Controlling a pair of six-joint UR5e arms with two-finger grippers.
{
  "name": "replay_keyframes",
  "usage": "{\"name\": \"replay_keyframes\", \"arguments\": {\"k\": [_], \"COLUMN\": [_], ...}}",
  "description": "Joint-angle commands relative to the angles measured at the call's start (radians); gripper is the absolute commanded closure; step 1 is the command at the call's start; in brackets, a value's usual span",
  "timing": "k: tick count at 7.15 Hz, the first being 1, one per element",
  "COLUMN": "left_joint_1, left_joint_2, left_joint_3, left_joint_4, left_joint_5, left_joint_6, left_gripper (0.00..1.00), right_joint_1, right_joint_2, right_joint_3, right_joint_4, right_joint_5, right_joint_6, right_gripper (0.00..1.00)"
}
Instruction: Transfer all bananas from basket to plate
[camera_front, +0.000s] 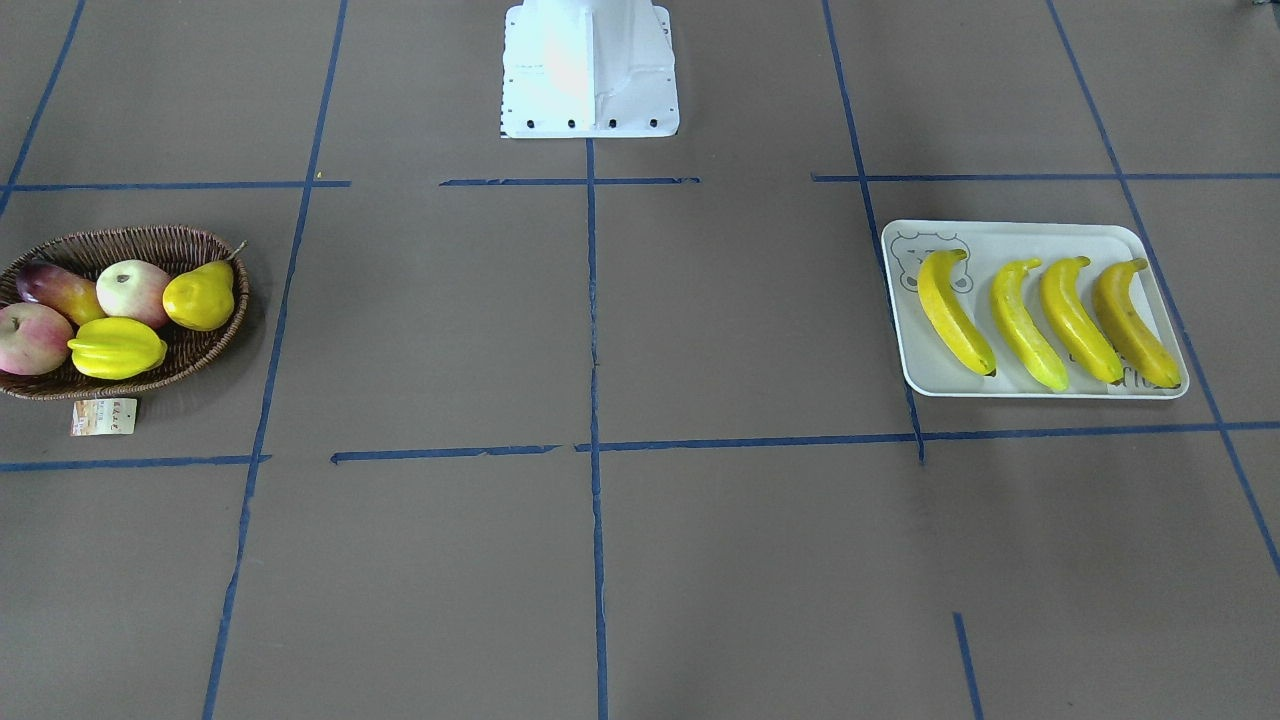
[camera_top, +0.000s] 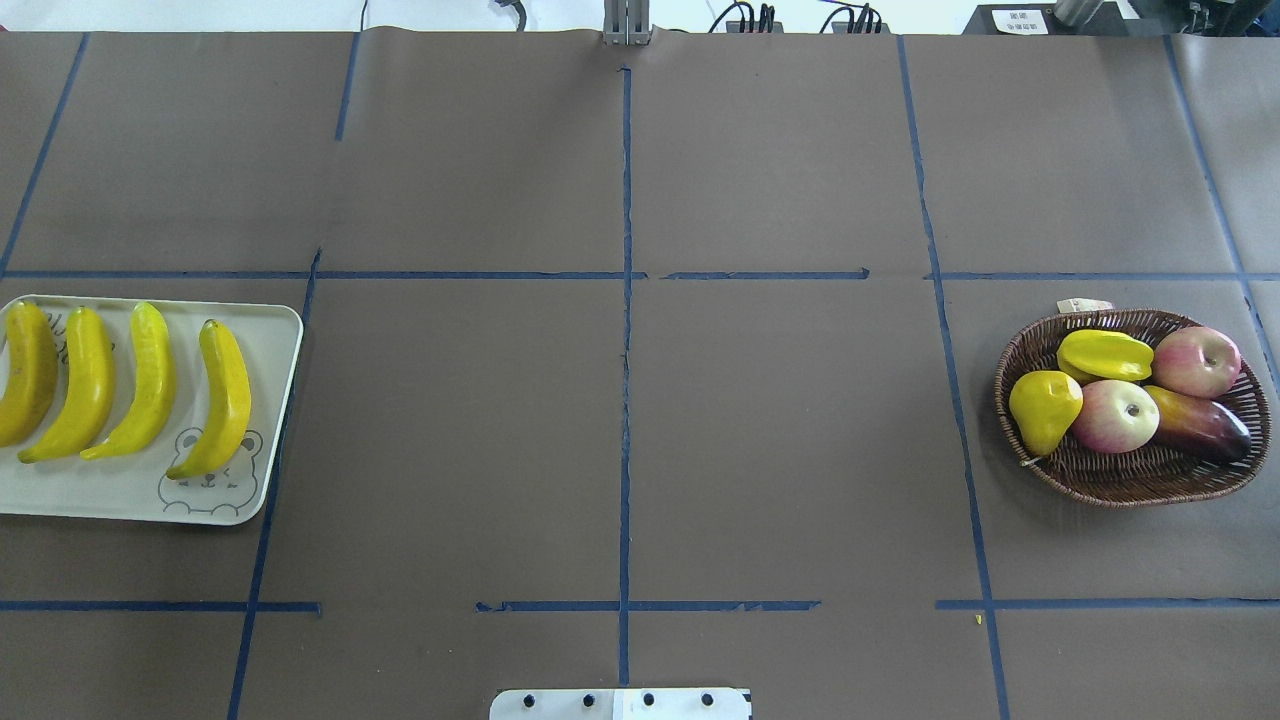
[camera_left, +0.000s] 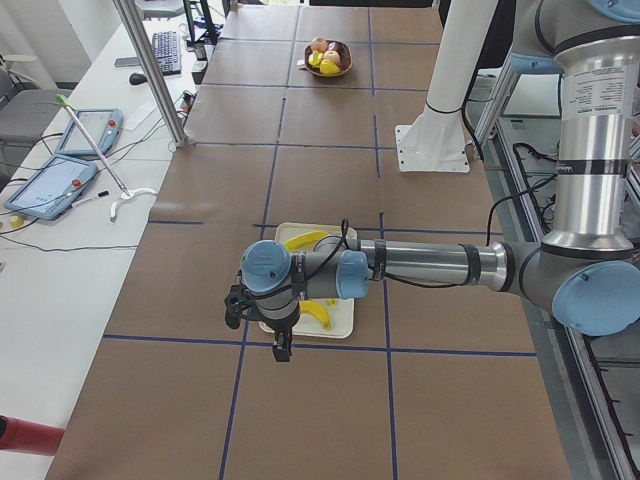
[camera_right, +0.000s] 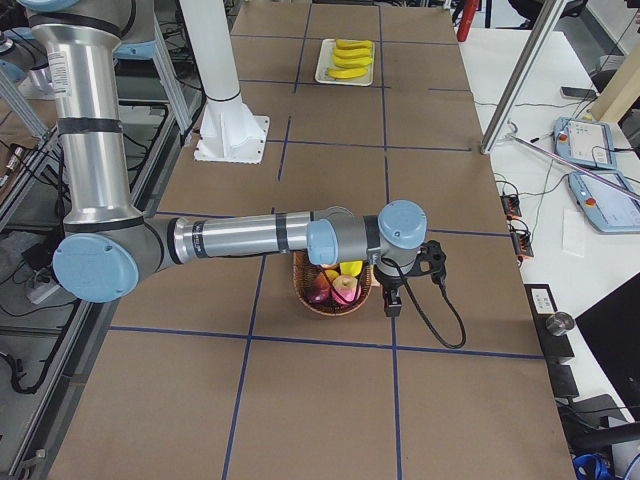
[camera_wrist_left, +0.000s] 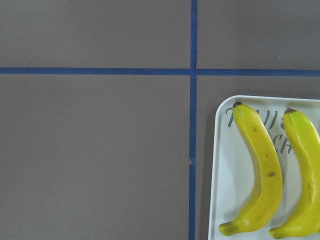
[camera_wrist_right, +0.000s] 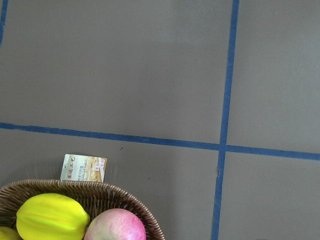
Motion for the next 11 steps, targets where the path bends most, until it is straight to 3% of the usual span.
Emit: {"name": "replay_keyframes", "arguments": {"k": [1,11], "left_joint_1": [0.0,0.0], "left_joint_2": [0.001,0.0], "left_joint_3": [0.003,-0.002], "left_joint_4": [-0.002,-0.002], "left_joint_5": [-0.001,-0.002], "left_joint_6": [0.001,0.001], "left_gripper": [0.0,0.0], "right_joint_1": [0.051,0.06], "right_joint_2": [-0.004,-0.08], "right_joint_3": [-0.06,-0.049], "right_joint_4": [0.003,0.005], "right_joint_5": [0.043,0.04], "right_joint_6": [-0.015,-0.015], "right_gripper": [0.0,0.0]}}
